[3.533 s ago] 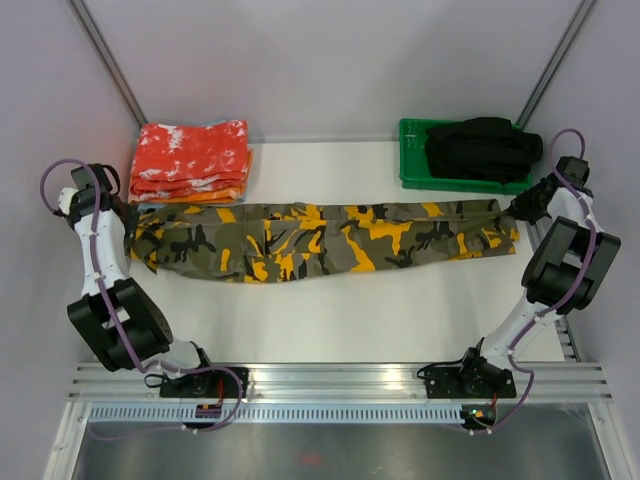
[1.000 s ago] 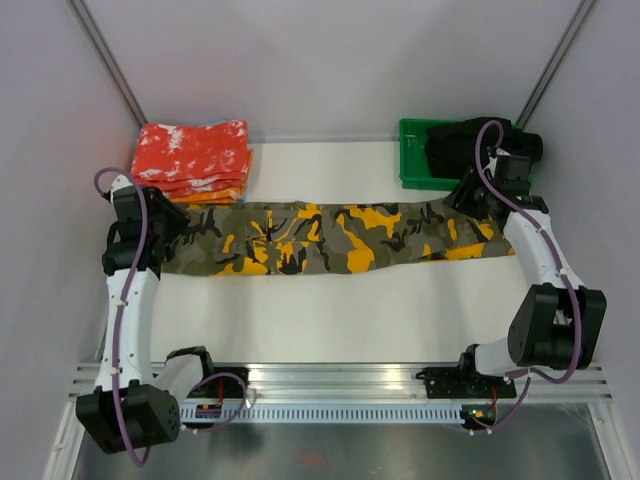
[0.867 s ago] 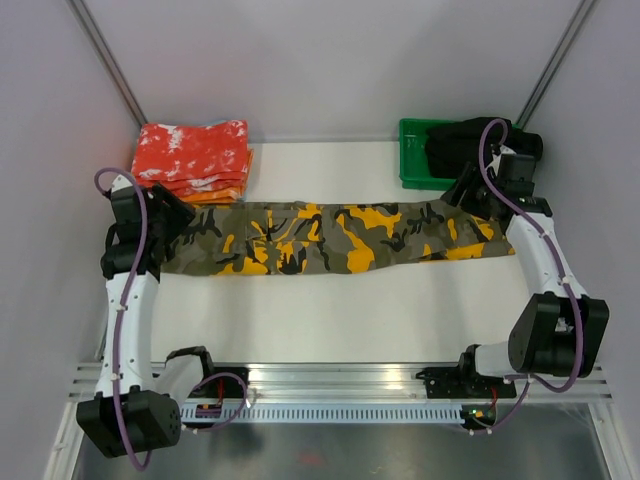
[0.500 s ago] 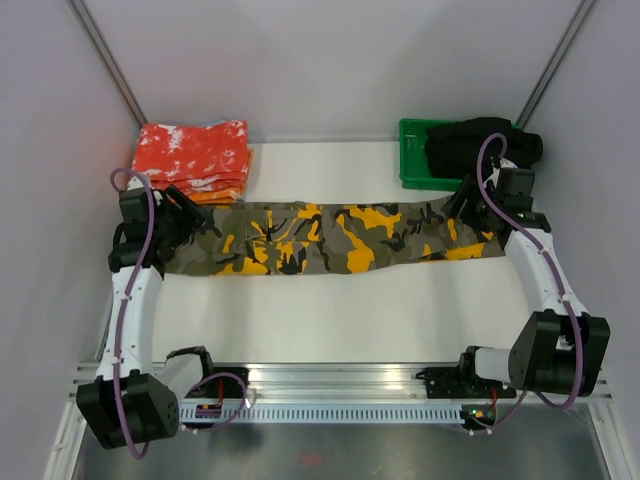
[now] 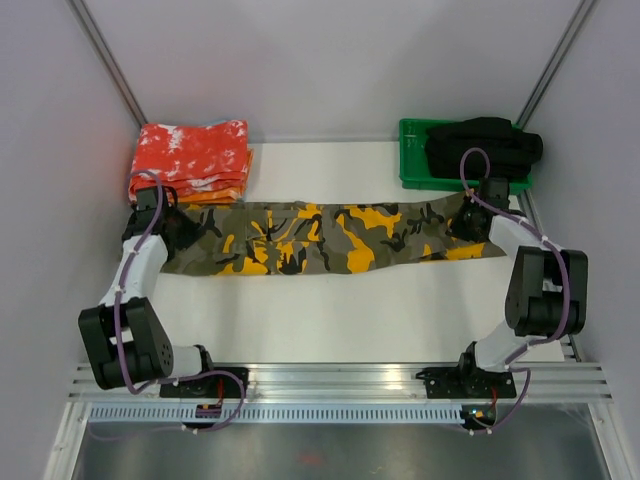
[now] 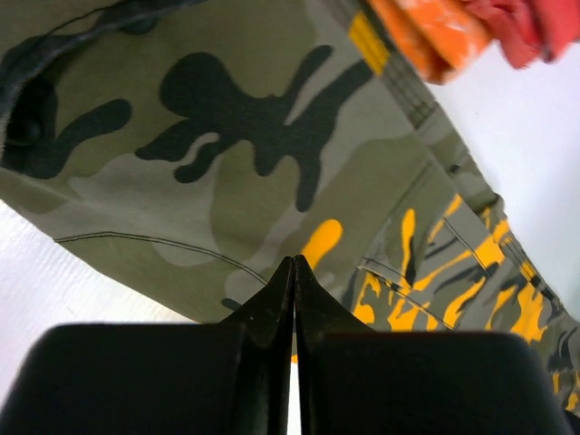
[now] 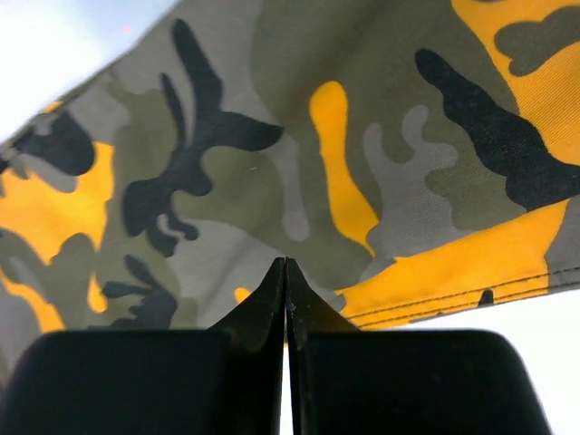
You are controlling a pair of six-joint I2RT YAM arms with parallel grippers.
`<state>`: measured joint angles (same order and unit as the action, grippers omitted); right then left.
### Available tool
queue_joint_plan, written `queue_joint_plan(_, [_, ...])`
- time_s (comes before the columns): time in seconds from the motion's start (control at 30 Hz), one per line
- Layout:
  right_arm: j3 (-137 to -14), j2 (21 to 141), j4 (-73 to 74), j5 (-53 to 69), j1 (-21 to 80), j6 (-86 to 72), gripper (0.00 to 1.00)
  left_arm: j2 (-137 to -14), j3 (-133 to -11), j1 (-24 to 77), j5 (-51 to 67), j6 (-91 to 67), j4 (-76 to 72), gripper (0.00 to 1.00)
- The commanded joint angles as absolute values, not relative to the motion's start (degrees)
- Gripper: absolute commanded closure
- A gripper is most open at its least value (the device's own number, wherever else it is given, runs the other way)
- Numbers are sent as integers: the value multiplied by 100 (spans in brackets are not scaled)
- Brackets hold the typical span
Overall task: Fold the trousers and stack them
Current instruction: Fold the trousers
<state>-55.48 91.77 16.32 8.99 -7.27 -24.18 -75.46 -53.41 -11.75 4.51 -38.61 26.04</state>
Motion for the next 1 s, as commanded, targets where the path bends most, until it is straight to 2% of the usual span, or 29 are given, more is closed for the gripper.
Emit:
queue_joint_plan(0.0, [-5687, 9430, 1239, 607, -721, -2566, 100, -7760, -5441, -1327, 264, -4192, 2400, 98])
queue_joint_plan(0.2, [-5564, 10036, 1073, 501, -721, -2751, 100, -8322, -5291, -1503, 395, -4535, 2119, 98])
queue_joint_plan(0.6, [-5265, 10028, 1168, 405, -721, -2883, 100, -9325, -4940, -1512, 475, -5158, 1739, 98])
queue_joint_plan(0.97, [-4668, 9142, 1503, 264, -1195, -3094, 100, -8341, -4123, -1521, -246, -5528, 2250, 98])
